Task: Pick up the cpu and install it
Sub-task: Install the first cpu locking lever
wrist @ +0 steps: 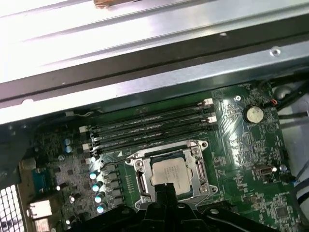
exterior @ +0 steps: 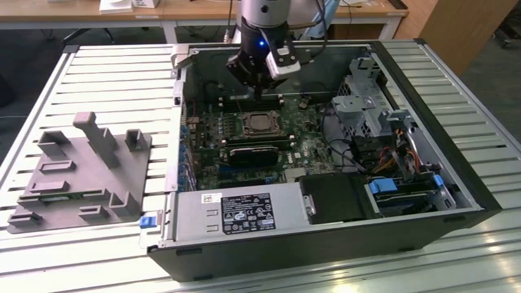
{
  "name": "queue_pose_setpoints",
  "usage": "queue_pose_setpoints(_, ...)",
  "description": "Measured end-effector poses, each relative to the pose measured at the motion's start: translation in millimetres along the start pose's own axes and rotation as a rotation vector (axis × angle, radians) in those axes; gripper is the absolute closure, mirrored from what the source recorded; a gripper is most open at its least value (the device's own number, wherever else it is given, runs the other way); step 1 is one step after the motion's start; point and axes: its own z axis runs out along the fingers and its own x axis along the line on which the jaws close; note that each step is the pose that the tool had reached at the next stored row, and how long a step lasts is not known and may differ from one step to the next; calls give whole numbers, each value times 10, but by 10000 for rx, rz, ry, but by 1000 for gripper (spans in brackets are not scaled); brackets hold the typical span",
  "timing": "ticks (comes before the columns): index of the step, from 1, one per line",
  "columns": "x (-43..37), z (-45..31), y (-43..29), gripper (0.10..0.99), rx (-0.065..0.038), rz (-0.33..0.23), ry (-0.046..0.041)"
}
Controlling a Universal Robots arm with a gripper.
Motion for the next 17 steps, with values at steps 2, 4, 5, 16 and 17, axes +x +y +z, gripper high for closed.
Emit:
queue_pose_setpoints(2, 0, 1, 0, 980, 8, -365, 11)
queue_pose_setpoints(4, 0, 1, 0, 980, 16, -723, 23)
queue_pose_setpoints(5, 0, 1, 0, 980, 20, -892, 28)
queue_pose_setpoints(16, 7, 2, -1, 980, 32, -1394, 44)
queue_pose_setpoints(17, 10, 2, -2, 980, 31, -1392, 44)
